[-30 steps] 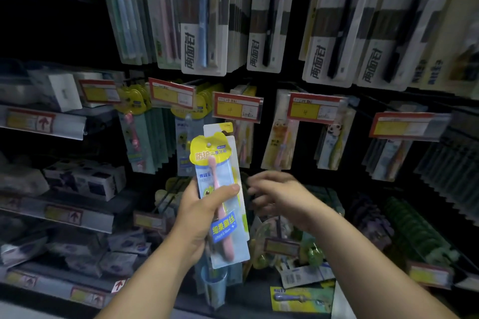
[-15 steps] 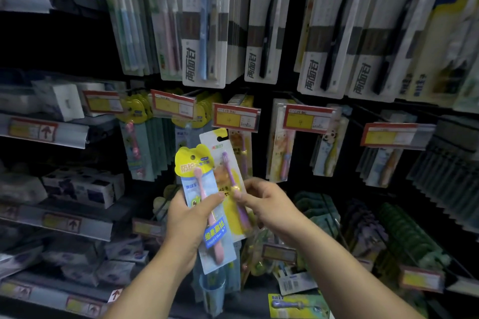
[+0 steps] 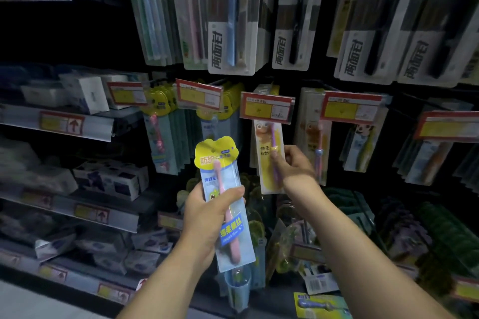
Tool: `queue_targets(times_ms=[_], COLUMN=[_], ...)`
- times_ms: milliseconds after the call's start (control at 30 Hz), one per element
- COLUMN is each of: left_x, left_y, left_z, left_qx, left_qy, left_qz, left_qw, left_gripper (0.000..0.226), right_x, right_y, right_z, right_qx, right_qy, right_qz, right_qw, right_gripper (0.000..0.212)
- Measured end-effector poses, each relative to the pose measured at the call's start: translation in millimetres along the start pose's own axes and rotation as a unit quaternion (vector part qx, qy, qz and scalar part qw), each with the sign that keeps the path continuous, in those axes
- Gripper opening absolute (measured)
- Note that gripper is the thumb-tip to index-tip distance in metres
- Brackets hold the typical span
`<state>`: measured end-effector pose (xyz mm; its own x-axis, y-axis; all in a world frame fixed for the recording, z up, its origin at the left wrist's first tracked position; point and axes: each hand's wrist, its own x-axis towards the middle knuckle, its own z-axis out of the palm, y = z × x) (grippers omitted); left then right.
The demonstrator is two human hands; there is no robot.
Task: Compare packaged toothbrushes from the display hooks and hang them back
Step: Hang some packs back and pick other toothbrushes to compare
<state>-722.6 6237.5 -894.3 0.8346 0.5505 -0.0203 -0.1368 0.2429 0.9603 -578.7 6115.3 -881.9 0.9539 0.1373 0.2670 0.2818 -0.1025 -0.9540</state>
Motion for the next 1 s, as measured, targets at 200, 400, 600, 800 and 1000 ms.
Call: queue_targets(times_ms=[200, 400, 600, 800, 1000], left_x=[0.9, -6.5, -8.0, -14.4, -16.0], left_y=[1.6, 11.2, 20.1, 26.8, 29.0], left_z=[-8.1, -16.1, -27.3, -32.8, -42.1], left_qx=[0.005, -0.041, -0.092, -0.105, -0.111], left_qy=[0.010, 0.020, 0.025, 0.037, 0.050], left_qz=[0.002, -0.001, 0.007, 0.013, 0.026], left_qw=[1.000, 0.999, 0.995, 0.994, 0.992], left_gripper=[0.006, 0.040, 0.033, 0.006, 0.008], right_x=[-1.2, -23.2, -78.8, -101.6, -106.8], right_y=[3.4, -1.8, -29.4, -33.2, -32.0], right_z=[-4.0, -12.6, 13.2, 28.1, 41.4], right_qx=[-0.077, -0.294, -0.017, 0.063, 0.109], right_qy=[-0.016, -0.052, -0.262, -0.251, -0.225], right_qz=[0.067, 0.088, 0.056, 0.045, 0.060], right_qw=[0.995, 0.950, 0.963, 0.965, 0.966], right_gripper=[0.039, 0.051, 0.011, 0.010, 0.013])
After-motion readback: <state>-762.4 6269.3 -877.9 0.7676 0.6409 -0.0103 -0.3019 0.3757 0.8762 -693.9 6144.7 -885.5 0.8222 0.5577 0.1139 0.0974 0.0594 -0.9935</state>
